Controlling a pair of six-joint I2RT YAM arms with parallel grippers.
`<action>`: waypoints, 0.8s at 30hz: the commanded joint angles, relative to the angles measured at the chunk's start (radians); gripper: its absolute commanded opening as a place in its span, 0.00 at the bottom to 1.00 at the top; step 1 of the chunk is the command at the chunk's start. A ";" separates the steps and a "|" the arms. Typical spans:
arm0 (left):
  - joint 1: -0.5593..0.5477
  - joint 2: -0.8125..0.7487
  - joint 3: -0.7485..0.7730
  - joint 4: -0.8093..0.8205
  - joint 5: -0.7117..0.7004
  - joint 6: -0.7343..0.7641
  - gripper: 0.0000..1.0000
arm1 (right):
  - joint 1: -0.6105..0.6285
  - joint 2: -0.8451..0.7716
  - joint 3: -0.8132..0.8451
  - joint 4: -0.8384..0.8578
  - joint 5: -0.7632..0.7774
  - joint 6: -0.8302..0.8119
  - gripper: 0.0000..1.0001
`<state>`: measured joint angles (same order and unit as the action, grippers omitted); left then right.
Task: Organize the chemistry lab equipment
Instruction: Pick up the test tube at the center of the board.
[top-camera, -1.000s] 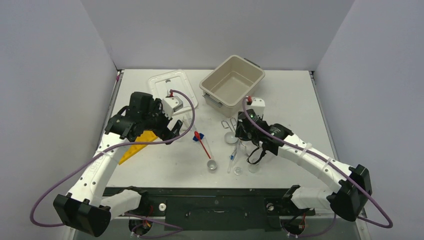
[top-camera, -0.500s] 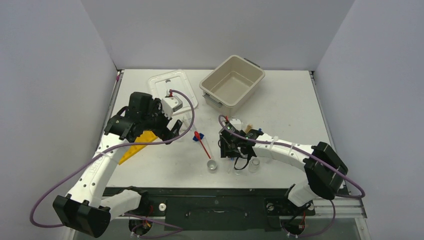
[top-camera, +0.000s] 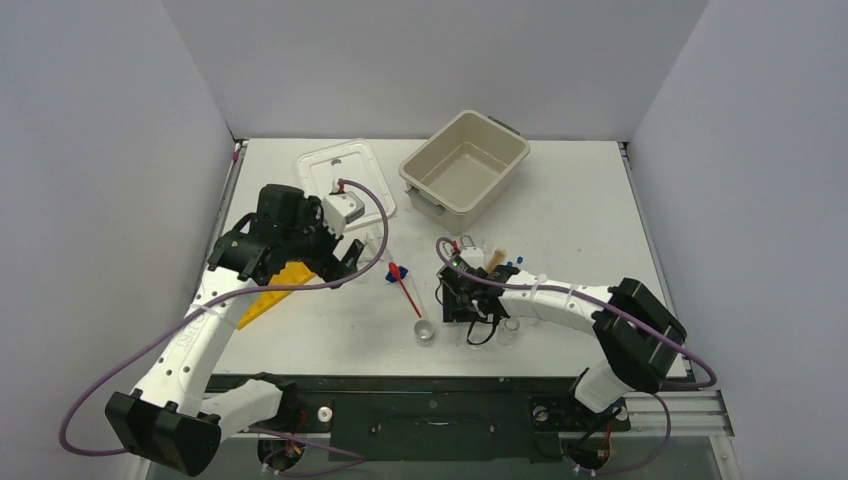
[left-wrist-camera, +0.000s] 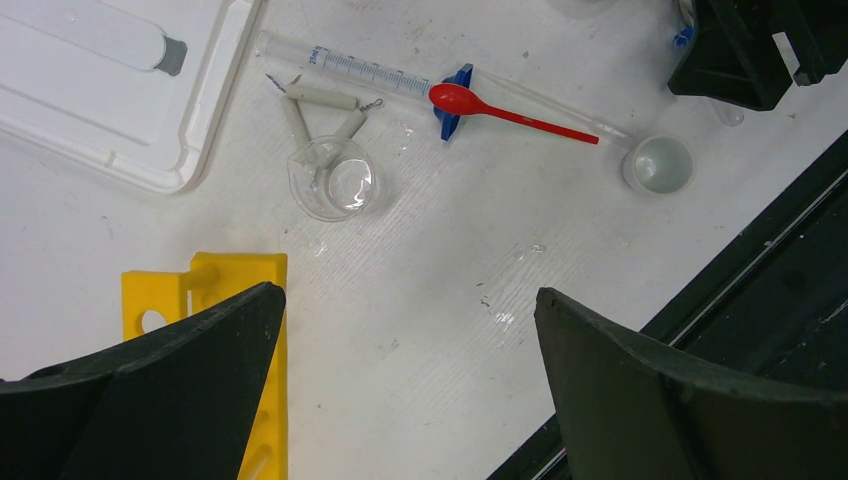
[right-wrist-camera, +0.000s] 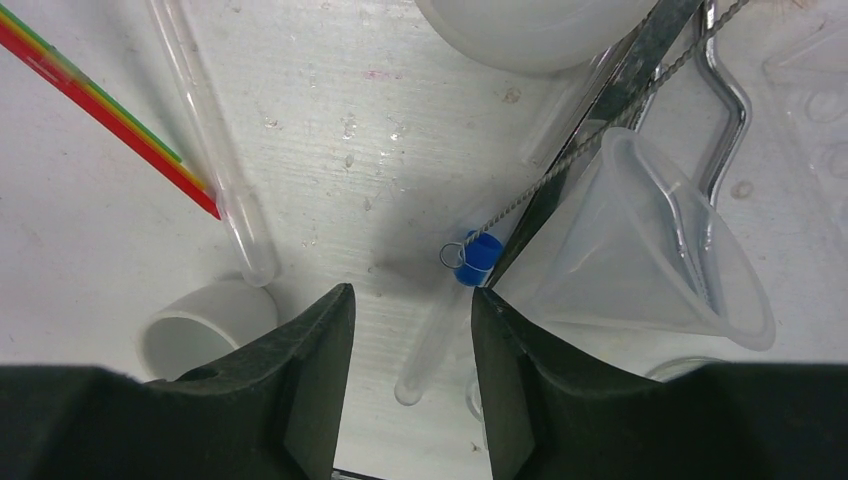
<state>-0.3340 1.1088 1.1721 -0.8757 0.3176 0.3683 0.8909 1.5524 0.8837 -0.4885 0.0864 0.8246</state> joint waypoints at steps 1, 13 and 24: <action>-0.001 -0.011 0.009 0.021 -0.002 0.005 0.97 | 0.006 0.007 0.023 -0.012 0.044 0.006 0.43; 0.000 -0.016 0.004 0.020 0.001 0.014 0.97 | 0.006 0.094 0.060 0.017 0.015 0.013 0.32; 0.000 -0.026 0.002 0.009 0.018 0.022 0.97 | -0.003 0.104 0.183 -0.048 0.045 -0.011 0.00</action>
<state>-0.3340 1.1072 1.1671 -0.8761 0.3172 0.3786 0.8909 1.6825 0.9966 -0.5030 0.0937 0.8234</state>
